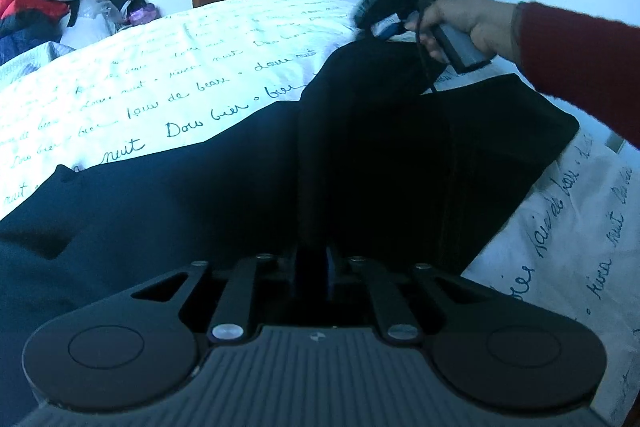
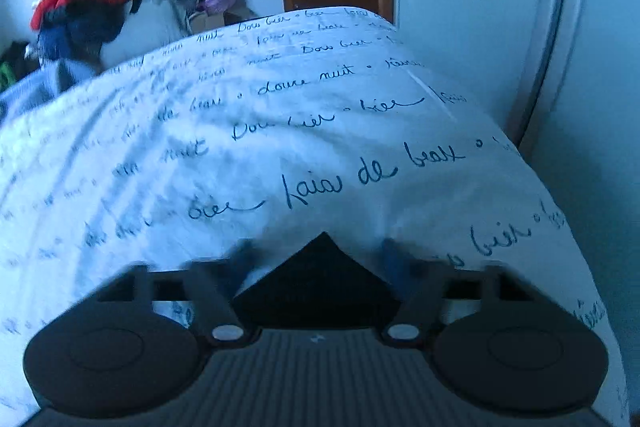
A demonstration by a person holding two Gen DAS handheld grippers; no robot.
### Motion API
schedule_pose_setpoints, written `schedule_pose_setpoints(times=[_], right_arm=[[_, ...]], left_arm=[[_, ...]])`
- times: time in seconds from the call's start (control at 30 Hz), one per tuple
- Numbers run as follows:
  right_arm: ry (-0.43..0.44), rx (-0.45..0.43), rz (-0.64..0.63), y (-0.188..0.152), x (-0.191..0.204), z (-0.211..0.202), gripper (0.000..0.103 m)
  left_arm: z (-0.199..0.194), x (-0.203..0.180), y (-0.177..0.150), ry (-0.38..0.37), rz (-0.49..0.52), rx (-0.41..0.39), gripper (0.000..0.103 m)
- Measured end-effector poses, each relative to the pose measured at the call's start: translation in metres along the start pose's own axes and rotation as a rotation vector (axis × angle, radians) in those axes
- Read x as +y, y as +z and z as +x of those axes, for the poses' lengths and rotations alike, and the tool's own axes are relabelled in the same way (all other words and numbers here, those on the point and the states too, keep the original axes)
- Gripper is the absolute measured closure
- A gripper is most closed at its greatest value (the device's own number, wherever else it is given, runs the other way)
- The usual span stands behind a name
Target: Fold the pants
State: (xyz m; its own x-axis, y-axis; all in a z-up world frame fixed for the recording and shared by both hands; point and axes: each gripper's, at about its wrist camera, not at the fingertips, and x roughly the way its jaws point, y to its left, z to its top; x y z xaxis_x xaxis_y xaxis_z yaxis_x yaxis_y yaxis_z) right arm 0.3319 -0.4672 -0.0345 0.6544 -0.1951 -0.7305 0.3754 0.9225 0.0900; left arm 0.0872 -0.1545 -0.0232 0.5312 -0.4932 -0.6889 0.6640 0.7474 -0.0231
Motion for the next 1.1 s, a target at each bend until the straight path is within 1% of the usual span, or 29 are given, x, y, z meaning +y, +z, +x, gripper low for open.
schedule_pose_setpoints(times=[0.03, 0.07, 0.1, 0.2, 0.27, 0.37, 0.47, 0.6, 0.7, 0.8, 0.83, 0.87, 0.9, 0.93, 1.0, 1.03, 1.07, 1.1], right_arm=[[0.004, -0.006, -0.006, -0.002, -0.001, -0.002, 0.086], [0.029, -0.019, 0.012, -0.003, -0.006, -0.007, 0.091], [0.052, -0.042, 0.032, -0.005, -0.011, -0.013, 0.092], [0.112, -0.142, 0.081, -0.016, -0.029, -0.048, 0.094], [0.16, -0.208, 0.121, -0.026, -0.044, -0.076, 0.095], [0.219, -0.284, 0.209, -0.047, -0.072, -0.118, 0.095], [0.249, -0.34, 0.306, -0.074, -0.1, -0.156, 0.095], [0.263, -0.355, 0.432, -0.118, -0.133, -0.187, 0.095], [0.247, -0.312, 0.503, -0.149, -0.15, -0.189, 0.095], [0.245, -0.256, 0.557, -0.168, -0.159, -0.181, 0.091], [0.257, -0.246, 0.588, -0.173, -0.161, -0.177, 0.091], [0.273, -0.239, 0.621, -0.177, -0.164, -0.174, 0.089], [0.292, -0.229, 0.664, -0.181, -0.166, -0.17, 0.076], [0.309, -0.215, 0.702, -0.183, -0.168, -0.167, 0.07], [0.362, -0.23, 0.752, -0.191, -0.17, -0.168, 0.04], [0.391, -0.251, 0.778, -0.193, -0.168, -0.169, 0.035], [0.404, -0.259, 0.79, -0.193, -0.166, -0.17, 0.033], [0.418, -0.256, 0.796, -0.193, -0.164, -0.171, 0.033]], left_arm=[[0.0, 0.001, 0.0, -0.003, -0.006, 0.0, 0.086], [0.0, 0.002, 0.0, -0.006, -0.01, -0.001, 0.086], [0.0, 0.003, 0.001, -0.006, -0.014, -0.002, 0.086], [-0.002, 0.002, 0.0, -0.006, -0.009, -0.008, 0.088], [-0.005, 0.0, -0.002, 0.0, 0.012, -0.02, 0.09], [-0.014, -0.004, -0.007, -0.007, 0.038, -0.042, 0.091], [-0.021, -0.005, -0.012, -0.023, 0.049, -0.047, 0.091], [-0.025, -0.01, -0.019, -0.028, 0.074, -0.044, 0.091], [-0.022, -0.011, -0.023, -0.019, 0.081, -0.029, 0.091], [-0.019, -0.013, -0.022, -0.01, 0.082, -0.022, 0.091], [-0.019, -0.014, -0.021, -0.005, 0.086, -0.023, 0.091], [-0.018, -0.016, -0.02, -0.001, 0.09, -0.023, 0.091], [-0.018, -0.018, -0.02, 0.002, 0.093, -0.023, 0.091], [-0.018, -0.019, -0.02, 0.006, 0.096, -0.022, 0.091], [-0.016, -0.022, -0.018, 0.013, 0.1, -0.021, 0.09], [-0.015, -0.022, -0.017, 0.015, 0.1, -0.021, 0.09], [-0.015, -0.023, -0.017, 0.017, 0.1, -0.021, 0.09], [-0.016, -0.022, -0.018, 0.017, 0.099, -0.021, 0.09]])
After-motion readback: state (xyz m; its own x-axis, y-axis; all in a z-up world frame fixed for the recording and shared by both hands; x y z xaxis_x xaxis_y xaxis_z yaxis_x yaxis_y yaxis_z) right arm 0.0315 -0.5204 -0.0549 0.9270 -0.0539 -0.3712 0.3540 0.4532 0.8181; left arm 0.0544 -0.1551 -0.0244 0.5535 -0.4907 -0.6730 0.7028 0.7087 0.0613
